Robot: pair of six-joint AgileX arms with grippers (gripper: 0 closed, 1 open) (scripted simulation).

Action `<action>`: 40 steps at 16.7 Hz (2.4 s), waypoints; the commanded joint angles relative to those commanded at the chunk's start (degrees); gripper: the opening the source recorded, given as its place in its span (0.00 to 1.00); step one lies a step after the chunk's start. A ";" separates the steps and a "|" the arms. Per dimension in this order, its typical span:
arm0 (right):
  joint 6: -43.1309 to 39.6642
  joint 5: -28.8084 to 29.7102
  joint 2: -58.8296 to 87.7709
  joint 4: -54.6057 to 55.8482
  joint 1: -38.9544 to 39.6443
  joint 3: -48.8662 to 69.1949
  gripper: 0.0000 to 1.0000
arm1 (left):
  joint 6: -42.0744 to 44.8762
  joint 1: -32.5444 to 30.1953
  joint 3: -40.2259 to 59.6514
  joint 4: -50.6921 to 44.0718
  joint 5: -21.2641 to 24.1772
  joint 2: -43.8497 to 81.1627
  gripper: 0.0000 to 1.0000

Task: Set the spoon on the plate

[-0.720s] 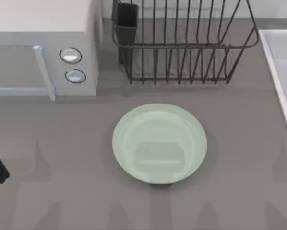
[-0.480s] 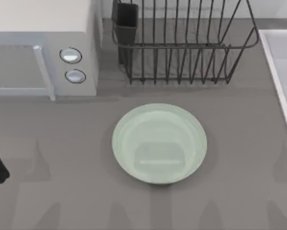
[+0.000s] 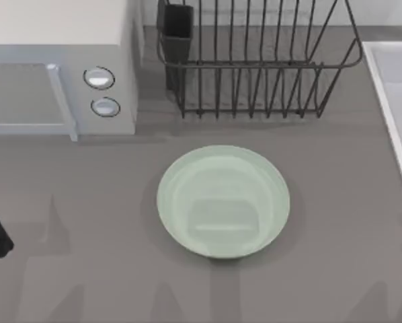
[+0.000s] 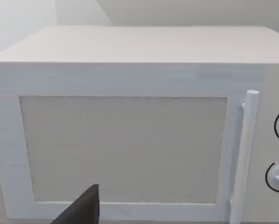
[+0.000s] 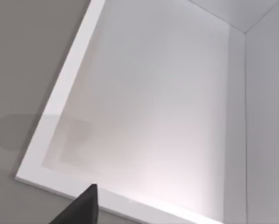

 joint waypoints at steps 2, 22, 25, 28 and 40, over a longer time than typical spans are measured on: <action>-11.79 -0.09 8.82 -7.24 -2.29 4.81 1.00 | 0.00 0.00 0.00 0.00 0.00 0.00 1.00; -64.07 -0.42 48.11 -39.41 -12.87 29.62 1.00 | 0.00 0.00 0.00 0.00 0.00 0.00 1.00; -63.92 -0.42 50.05 -35.42 -12.89 27.36 1.00 | 0.00 0.00 0.00 0.00 0.00 0.00 1.00; -63.80 -0.43 54.15 -26.48 -12.87 22.81 1.00 | 0.00 0.00 0.00 0.00 0.00 0.00 1.00; -63.55 -0.44 61.31 -11.35 -12.71 14.62 0.85 | 0.00 0.00 0.00 0.00 0.00 0.00 1.00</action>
